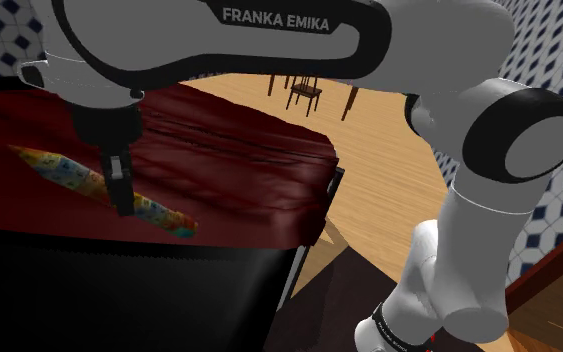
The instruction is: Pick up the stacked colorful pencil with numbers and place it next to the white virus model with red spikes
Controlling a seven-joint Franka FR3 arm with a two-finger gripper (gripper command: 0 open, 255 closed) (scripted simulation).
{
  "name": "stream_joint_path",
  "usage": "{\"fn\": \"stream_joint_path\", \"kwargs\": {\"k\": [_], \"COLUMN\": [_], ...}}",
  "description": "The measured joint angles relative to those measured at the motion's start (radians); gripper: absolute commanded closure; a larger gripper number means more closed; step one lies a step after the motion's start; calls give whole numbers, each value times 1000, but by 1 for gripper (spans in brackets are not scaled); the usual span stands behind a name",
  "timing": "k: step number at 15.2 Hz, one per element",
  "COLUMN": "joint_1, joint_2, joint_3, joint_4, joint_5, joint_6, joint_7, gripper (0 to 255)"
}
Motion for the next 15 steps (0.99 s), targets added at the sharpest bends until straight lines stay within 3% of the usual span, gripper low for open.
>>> {"fn": "stream_joint_path", "kwargs": {"k": [5, 9, 11, 15], "joint_1": [88, 185, 206, 200], "joint_2": [146, 332, 362, 349], "joint_3": [31, 41, 42, 43], "joint_4": [215, 497, 524, 450], "joint_5": [-40, -87, -94, -92], "joint_6": [-76, -174, -173, -113], "joint_7": [106, 176, 195, 202], "gripper": [255, 255, 255, 255]}}
